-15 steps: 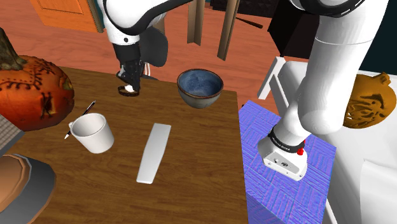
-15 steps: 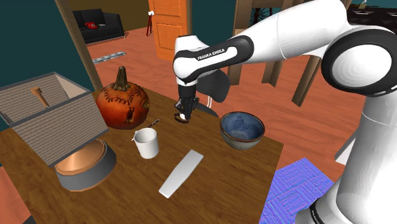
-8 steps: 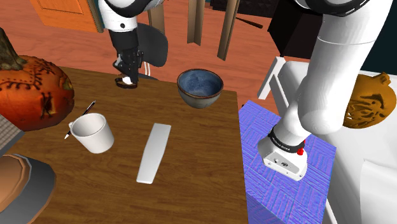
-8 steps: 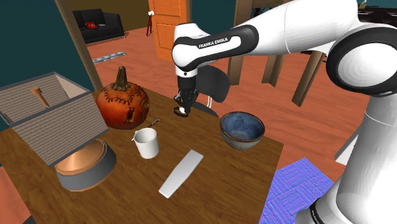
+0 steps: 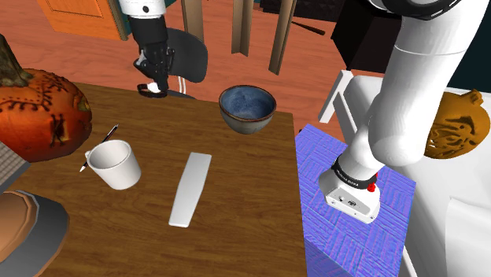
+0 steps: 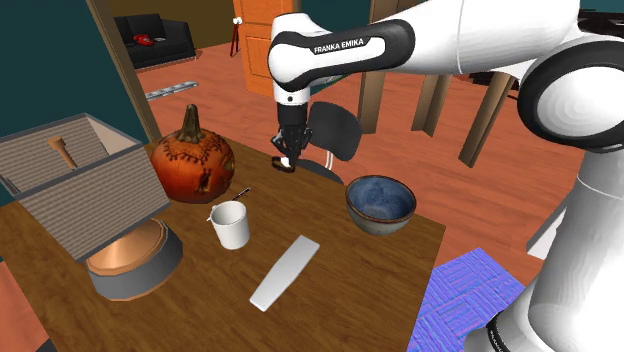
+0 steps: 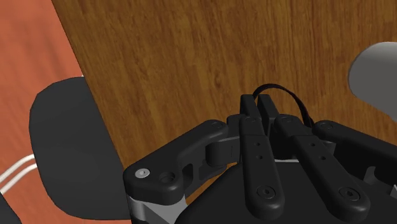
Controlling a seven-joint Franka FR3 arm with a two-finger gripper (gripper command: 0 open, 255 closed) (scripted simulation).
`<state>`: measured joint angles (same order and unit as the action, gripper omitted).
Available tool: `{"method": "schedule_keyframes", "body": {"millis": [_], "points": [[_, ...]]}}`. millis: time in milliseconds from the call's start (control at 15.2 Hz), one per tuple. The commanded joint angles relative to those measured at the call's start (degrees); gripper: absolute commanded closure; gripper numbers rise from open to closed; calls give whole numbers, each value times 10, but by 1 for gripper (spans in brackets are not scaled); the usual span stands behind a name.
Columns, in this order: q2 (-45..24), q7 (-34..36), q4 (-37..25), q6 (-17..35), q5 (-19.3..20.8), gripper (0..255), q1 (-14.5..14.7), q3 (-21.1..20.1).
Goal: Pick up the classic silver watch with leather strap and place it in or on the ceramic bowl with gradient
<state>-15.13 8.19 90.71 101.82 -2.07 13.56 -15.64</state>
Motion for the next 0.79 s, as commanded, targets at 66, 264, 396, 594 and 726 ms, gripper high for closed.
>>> {"method": "schedule_keyframes", "body": {"millis": [66,264,396,594,726], "points": [[2,1,-22,-23,0,255,0,0],[2,2,-43,-45,0,255,0,0],[50,-16,19,-31,-13,255,-14,3],[118,-46,100,-18,-30,255,-32,12],[161,-67,149,-14,-39,255,-42,20]]}}
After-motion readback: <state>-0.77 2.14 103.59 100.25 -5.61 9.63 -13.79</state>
